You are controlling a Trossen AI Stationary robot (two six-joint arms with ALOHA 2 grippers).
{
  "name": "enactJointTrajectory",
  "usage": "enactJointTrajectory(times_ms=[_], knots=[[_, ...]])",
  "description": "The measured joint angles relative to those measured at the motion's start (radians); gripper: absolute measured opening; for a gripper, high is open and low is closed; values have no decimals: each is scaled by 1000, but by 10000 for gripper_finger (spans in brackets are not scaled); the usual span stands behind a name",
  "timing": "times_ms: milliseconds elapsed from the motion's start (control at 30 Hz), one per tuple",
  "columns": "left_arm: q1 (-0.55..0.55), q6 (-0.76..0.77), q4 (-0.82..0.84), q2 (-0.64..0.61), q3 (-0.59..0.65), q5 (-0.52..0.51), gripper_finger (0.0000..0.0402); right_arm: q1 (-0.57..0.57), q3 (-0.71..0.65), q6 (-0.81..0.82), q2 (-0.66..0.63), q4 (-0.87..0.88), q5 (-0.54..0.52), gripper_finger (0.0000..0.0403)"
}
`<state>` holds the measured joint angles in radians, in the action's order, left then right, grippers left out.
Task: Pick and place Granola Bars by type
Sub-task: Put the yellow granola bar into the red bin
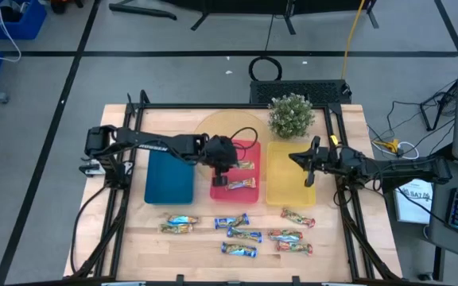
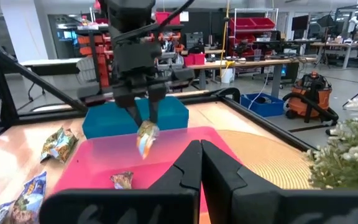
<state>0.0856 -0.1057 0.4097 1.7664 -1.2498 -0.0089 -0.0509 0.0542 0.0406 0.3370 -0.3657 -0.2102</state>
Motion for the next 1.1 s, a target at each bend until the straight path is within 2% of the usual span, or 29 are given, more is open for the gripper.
enactJointTrajectory(times_ms=[167,367,467,733,833,933,1100], knots=[[1,17,-29,47,2,20,45,0,0,0,0,-18,0,0],[-17,10,-2,137,3,15,53,0,0,0,0,-12,1,0],[-26,6,5,153,3,13,65,0,0,0,0,-17,2,0],[-31,21,7,175,1,38,59,0,0,1,0,-3,5,0],[-37,21,54,172,-11,62,88,0,0,3,0,1,6,0],[-52,7,120,170,-60,49,135,0,0,2,0,1,6,0],[-79,-36,256,170,-177,-88,210,0,0,0,0,-3,6,0]])
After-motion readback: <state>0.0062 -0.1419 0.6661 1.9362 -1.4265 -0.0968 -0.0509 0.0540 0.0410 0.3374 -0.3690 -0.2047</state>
